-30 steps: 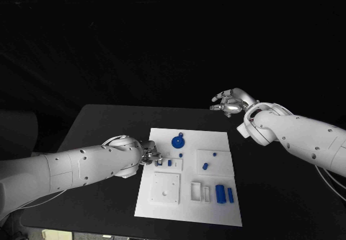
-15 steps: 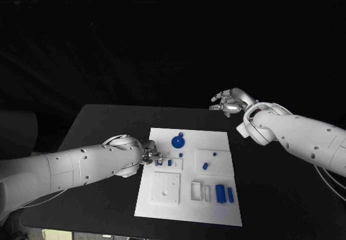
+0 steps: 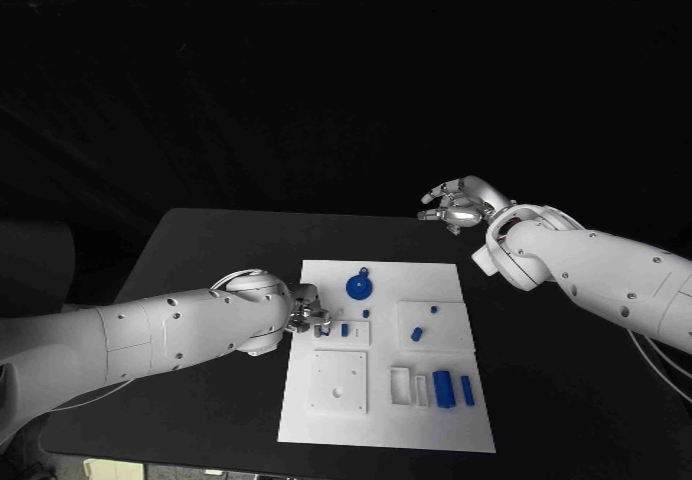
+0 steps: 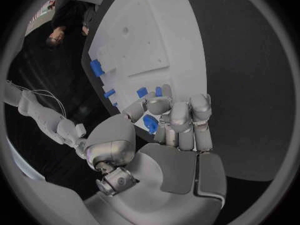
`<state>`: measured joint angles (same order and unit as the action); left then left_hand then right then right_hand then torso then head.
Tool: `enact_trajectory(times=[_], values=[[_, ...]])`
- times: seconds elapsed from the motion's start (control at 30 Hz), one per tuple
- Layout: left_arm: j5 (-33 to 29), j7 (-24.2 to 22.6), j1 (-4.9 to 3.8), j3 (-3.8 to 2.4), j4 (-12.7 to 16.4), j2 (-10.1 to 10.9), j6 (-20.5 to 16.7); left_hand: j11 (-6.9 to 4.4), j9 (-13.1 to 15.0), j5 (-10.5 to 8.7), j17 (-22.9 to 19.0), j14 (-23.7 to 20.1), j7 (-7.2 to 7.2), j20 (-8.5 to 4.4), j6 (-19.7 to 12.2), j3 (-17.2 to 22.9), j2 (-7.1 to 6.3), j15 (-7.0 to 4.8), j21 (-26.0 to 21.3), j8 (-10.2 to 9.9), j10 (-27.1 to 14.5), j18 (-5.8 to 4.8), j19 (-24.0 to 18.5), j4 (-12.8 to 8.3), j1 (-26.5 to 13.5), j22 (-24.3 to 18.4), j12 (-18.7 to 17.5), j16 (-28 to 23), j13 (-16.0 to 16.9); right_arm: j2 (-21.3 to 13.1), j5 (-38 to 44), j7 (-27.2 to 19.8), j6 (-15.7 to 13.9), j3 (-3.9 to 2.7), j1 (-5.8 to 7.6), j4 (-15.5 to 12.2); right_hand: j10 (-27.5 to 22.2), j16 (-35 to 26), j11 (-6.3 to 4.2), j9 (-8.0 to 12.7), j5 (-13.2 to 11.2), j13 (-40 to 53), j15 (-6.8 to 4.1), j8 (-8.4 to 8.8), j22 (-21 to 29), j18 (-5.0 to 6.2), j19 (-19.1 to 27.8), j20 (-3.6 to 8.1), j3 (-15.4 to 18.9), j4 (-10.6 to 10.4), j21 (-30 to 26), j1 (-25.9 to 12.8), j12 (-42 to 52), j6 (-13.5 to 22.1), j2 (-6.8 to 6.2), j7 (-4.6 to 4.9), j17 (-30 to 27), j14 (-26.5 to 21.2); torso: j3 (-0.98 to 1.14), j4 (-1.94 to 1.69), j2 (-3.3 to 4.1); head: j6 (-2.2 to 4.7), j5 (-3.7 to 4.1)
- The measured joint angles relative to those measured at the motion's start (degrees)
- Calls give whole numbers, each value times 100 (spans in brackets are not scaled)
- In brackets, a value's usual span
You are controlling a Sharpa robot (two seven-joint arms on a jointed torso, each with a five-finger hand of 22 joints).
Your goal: Assemble the parts on the task board
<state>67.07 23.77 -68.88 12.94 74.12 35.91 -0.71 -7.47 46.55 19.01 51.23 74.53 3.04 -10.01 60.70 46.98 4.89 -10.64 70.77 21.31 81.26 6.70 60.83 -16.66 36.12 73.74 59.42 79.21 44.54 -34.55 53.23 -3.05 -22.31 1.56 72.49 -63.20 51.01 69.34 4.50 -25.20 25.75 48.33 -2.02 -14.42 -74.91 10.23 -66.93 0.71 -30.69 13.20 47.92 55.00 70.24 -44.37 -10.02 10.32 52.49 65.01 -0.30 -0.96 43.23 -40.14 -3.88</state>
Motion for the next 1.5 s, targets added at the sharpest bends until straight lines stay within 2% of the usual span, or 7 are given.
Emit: enact_trajectory(times=[0.3,0.67,0.8,0.97,1.1,1.3,1.5], values=[[125,15,-19,-11,-17,-17,203,0,-7,-22,-6,0,0,0,0,19,0,2,0,28,0,1,0,23,0,-5,0,0,-7,2,2,1,5,0,-3,0,0,0,0,5,0,-7,0,0,0,0,0,-1,0,0,0,0,-1,-1,0,-2,0,0,0,-2,-1,-4,4],[138,8,-24,-14,-29,-28,240,0,-14,-9,-19,6,0,-3,0,31,2,12,0,40,0,1,-3,24,-1,-12,0,0,-41,13,3,3,9,1,-10,4,0,0,0,5,0,-12,0,0,0,-1,1,-1,0,0,0,0,-2,20,0,1,1,0,-3,-3,-1,-8,2],[86,11,-26,-12,-29,-26,238,0,-17,-3,-30,6,0,-22,0,-5,63,13,0,70,-1,1,-23,56,-63,-13,25,0,-60,14,4,3,10,1,-11,5,0,0,0,5,0,-12,0,0,-2,0,1,-2,0,0,0,0,-2,21,0,1,0,0,-3,-3,-1,-13,1],[4,16,-28,-12,-36,-24,232,1,-51,-267,-45,-1,0,-22,0,-61,145,21,0,106,-1,1,-24,80,-145,-31,49,0,-94,15,5,4,12,1,-12,6,0,0,0,4,0,-12,0,0,-4,0,1,-2,0,0,0,0,-3,21,0,0,1,0,-3,-3,-1,-14,1],[-45,18,-29,-12,-42,-25,227,0,-54,-335,-51,-2,0,-22,0,-83,171,22,0,117,-1,1,-24,96,-171,-31,49,0,-102,16,6,4,13,1,-14,9,0,0,0,4,0,-12,0,0,-4,0,1,-2,0,0,0,0,-3,21,0,0,1,0,-1,-3,0,-15,1],[-95,22,-29,-16,-44,-42,233,0,-94,-737,-69,0,-20,-22,21,-88,203,25,0,218,-1,1,-24,263,-301,-37,88,23,-140,21,7,5,15,1,-21,13,0,0,0,4,0,-18,0,0,-3,0,2,-3,0,0,0,0,3,21,0,-2,1,0,0,-3,0,-18,4],[-120,22,-34,-18,-44,-54,235,-1,-105,-786,-70,1,-82,-22,146,-90,188,26,0,199,1,28,-24,272,-387,-37,88,23,-147,21,8,5,18,1,-24,13,0,0,0,4,0,-18,0,0,-3,0,2,-3,0,0,0,0,25,29,0,-11,1,0,1,-2,0,-16,4]])
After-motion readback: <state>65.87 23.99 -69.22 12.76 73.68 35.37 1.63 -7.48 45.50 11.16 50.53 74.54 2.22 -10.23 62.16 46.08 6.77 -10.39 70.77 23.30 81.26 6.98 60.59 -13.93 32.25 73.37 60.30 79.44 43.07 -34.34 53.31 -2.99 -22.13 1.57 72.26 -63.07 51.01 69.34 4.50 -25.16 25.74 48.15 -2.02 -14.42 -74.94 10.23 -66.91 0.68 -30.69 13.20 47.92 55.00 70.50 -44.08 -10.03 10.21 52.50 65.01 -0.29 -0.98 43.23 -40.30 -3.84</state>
